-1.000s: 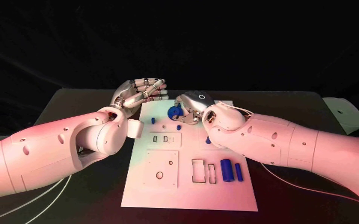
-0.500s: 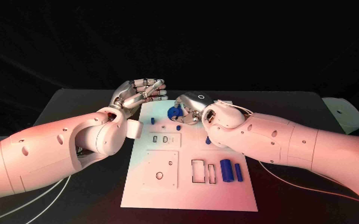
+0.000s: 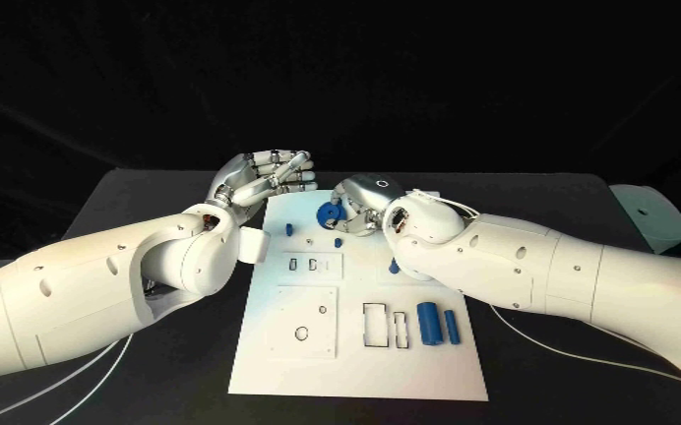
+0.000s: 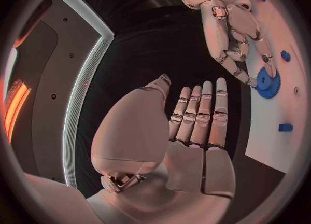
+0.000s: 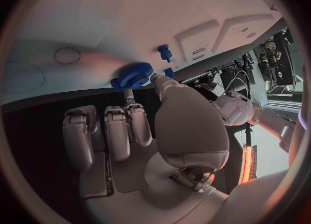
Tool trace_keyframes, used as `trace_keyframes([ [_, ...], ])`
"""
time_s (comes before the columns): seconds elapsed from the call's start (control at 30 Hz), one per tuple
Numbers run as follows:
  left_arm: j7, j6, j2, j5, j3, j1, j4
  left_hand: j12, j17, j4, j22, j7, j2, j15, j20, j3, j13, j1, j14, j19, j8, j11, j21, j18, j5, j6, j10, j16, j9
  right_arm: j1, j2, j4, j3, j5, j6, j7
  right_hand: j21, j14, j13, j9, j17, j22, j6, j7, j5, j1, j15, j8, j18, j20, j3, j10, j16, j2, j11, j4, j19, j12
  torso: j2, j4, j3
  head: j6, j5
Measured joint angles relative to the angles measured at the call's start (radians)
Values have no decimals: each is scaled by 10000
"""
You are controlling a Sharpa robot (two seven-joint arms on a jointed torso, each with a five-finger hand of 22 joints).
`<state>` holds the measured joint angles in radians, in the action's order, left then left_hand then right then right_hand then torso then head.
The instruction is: Assemble the parts on the task board
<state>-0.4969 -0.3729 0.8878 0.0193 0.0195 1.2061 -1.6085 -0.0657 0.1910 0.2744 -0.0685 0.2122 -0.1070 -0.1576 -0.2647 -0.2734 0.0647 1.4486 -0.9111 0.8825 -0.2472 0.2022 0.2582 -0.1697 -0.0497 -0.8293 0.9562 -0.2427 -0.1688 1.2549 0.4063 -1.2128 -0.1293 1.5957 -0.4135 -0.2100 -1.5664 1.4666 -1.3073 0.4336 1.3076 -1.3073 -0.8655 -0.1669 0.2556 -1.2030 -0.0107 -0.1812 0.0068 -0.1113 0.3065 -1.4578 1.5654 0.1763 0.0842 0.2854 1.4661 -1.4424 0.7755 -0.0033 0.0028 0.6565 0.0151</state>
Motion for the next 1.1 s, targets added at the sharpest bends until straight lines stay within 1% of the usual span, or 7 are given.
trace_keyframes([
  [0.1,4,-1,3,0,0,0,4,0,0,0,0,0,0,0,0,0,0,0,0,0,0,0,0,0,0,0,0,0,0,-43,64,0,-44,-22,43,-94,0,0,-8,-2,0,-8,-39,-38,0,0,0,-6,-1,0,0,0,0,0,0,0,0,-41,0,-1,1,-3,2],
  [0.47,16,-4,-1,0,0,0,46,0,9,0,-1,-38,0,0,0,0,0,0,0,0,0,0,0,0,0,38,0,40,-1,-52,149,-116,-38,-72,7,-224,0,0,-8,-16,-1,-7,-37,-36,0,0,0,-4,0,1,27,0,0,1,0,27,0,-40,2,-7,5,9,-26],
  [0.7,20,-6,23,0,0,0,56,0,8,0,-1,-37,0,1,0,0,0,0,0,0,-1,37,0,-1,0,38,-37,40,9,-58,506,-453,-12,-76,-212,-240,0,0,-7,-12,-2,-6,-38,-37,-1,0,0,35,0,1,71,0,0,1,-1,-17,0,-39,2,-26,7,12,-28],
  [0.83,21,-8,63,-1,0,0,60,-1,8,0,-2,-37,0,0,0,0,0,0,0,0,-1,36,-5,0,0,37,-37,40,9,10,1097,-1037,34,-139,-494,-169,1,0,-6,-12,-2,-6,-82,7,120,-57,0,36,1,1,250,0,-1,-56,-1,-66,0,-39,-9,-51,12,-2,-28],
  [0.9,21,-8,100,-1,2,-1,60,-1,7,0,-2,-37,0,1,0,0,0,0,-1,0,-1,36,-37,0,0,37,-37,40,9,122,1560,-1410,63,-318,-718,6,1,0,-6,-12,-2,-5,-82,7,194,-159,0,87,1,1,431,0,-1,-140,-1,-127,1,-7,-21,-74,19,-4,-25],
  [0.97,20,-9,138,-1,2,-1,60,-1,7,0,-1,-37,0,1,0,0,0,0,0,0,-1,36,-37,0,0,37,-37,40,9,262,1990,-1691,87,-618,-909,265,1,0,-6,-12,-2,-5,-82,7,168,-281,0,99,1,1,531,38,-1,-90,-8,-221,1,145,-42,-112,30,-4,13],
  [1.1,13,-8,221,-1,2,-1,51,-1,7,0,3,-37,0,-35,-35,0,0,0,35,-35,-1,36,-37,0,0,38,-37,40,9,554,2912,-2149,123,-1595,-1150,1012,1,0,-5,-4,-2,-5,-169,-13,-334,-603,0,152,0,1,805,216,-1,50,-1,-392,0,339,-82,-202,55,-24,56],
])
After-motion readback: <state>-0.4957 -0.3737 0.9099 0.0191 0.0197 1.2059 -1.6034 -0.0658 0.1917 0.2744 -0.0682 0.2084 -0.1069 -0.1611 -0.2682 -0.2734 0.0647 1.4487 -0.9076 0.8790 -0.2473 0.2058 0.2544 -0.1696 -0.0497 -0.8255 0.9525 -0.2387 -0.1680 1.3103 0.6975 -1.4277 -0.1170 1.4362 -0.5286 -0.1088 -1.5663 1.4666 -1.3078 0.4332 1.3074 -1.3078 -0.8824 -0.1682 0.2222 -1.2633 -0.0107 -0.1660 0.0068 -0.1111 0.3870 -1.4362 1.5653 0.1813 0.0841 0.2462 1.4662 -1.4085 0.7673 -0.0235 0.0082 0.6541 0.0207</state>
